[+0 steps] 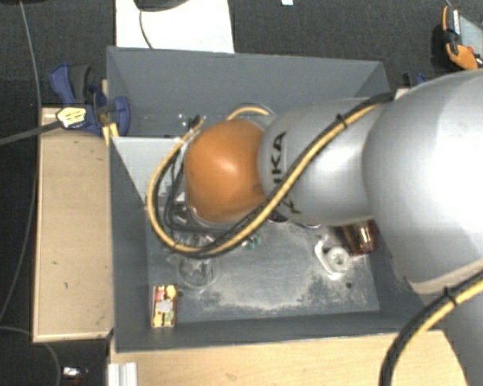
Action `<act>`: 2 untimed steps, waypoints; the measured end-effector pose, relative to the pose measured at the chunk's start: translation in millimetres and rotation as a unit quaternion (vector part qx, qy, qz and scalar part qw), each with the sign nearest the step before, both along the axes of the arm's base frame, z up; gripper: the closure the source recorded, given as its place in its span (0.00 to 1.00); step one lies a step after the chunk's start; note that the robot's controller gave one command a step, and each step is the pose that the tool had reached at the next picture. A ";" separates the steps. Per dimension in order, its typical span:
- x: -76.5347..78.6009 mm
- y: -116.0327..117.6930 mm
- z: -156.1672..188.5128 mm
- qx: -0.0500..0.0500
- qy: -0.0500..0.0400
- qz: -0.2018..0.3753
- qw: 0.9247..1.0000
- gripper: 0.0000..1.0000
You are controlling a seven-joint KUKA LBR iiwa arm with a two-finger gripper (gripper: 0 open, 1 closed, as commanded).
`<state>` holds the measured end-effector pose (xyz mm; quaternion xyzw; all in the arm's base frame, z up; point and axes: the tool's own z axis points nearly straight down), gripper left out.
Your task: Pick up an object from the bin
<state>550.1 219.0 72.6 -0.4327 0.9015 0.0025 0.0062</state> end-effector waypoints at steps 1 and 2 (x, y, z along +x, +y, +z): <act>-6.3 16.0 -1.2 0.002 0.001 0.011 1.000 1.00; -6.6 15.1 12.6 0.001 0.001 0.010 1.000 1.00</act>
Offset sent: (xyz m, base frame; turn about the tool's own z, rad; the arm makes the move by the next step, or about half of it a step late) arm -0.0064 0.0169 0.0291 -0.0247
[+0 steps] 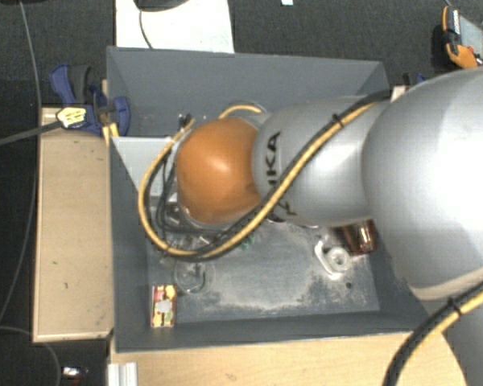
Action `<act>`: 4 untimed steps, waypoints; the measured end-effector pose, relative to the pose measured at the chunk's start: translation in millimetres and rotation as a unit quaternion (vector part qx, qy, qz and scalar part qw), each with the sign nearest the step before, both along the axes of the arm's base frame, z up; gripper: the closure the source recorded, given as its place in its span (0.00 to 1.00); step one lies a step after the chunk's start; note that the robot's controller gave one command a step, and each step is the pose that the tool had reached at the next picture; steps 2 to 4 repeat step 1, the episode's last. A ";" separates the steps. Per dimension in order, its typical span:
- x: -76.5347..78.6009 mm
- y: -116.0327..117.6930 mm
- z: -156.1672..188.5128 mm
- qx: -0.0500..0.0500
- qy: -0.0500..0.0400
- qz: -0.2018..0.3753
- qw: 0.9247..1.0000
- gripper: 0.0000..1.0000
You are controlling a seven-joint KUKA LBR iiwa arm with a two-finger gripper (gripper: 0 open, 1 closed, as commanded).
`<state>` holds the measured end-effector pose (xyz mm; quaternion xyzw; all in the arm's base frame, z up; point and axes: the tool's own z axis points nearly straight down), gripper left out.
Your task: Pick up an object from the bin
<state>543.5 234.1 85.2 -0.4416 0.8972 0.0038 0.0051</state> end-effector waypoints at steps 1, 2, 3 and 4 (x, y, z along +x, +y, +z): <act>0.9 1.0 15.3 0.001 -0.002 0.000 1.000 1.00; 0.9 1.0 15.3 0.001 -0.002 0.000 1.000 1.00; 0.9 1.0 15.3 0.001 -0.002 0.000 1.000 1.00; 0.9 1.0 15.3 0.001 -0.002 0.000 1.000 1.00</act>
Offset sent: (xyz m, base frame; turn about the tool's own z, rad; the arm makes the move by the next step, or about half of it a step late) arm 0.0008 0.0007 0.0376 0.0002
